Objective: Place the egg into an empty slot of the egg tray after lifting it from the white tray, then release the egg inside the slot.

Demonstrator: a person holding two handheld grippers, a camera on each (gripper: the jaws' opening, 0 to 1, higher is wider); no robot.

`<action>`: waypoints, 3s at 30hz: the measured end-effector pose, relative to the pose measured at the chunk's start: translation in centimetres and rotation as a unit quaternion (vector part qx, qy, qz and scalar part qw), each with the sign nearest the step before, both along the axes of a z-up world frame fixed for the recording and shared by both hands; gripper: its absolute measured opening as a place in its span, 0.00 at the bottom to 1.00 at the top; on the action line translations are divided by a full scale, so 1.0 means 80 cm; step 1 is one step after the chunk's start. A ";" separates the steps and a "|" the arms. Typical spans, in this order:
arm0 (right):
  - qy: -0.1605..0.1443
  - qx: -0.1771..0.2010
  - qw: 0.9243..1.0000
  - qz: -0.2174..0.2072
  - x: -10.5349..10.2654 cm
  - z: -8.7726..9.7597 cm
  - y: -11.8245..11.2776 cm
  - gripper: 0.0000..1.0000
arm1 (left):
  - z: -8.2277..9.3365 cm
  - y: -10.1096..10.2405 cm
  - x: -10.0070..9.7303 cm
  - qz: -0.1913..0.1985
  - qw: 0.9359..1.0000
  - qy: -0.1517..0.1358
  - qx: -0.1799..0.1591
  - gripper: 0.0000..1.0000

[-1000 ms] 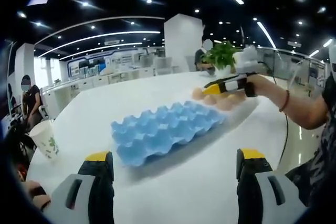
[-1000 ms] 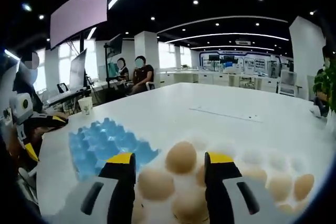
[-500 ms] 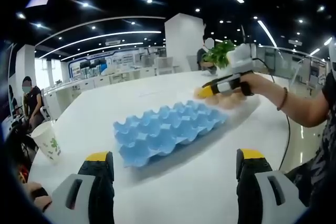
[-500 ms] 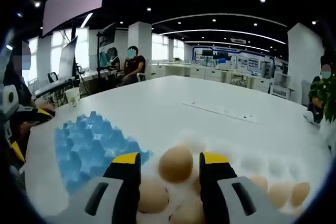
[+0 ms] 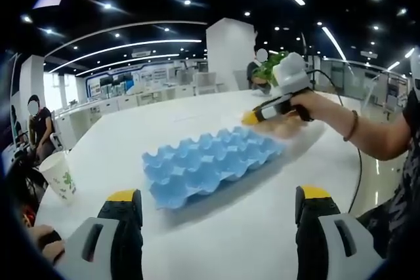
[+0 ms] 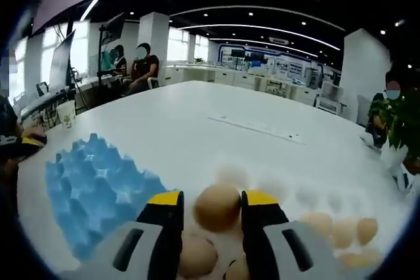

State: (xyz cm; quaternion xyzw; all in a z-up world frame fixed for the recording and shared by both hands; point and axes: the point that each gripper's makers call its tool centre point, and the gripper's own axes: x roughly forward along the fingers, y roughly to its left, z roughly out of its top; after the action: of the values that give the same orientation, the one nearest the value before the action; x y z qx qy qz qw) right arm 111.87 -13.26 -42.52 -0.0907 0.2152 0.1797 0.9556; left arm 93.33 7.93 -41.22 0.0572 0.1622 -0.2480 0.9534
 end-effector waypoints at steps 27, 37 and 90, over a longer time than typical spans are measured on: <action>0.002 0.034 0.991 -0.129 0.002 -0.003 -0.008 0.28 | 0.008 0.006 -0.006 0.003 1.000 -0.012 0.001 0.99; -0.036 0.074 0.989 -0.121 -0.005 0.015 -0.008 0.28 | 0.015 0.005 -0.003 0.004 1.000 -0.020 -0.009 0.99; -0.039 0.125 0.981 0.143 -0.038 0.054 0.223 0.28 | -0.003 0.013 -0.015 0.013 1.000 0.003 0.007 0.98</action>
State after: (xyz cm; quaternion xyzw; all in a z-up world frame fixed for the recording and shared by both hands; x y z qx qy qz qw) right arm 108.84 4.55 -38.19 -0.0074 0.1384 0.3367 0.9314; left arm 92.16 8.94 -41.44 0.0615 0.1677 -0.2349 0.9555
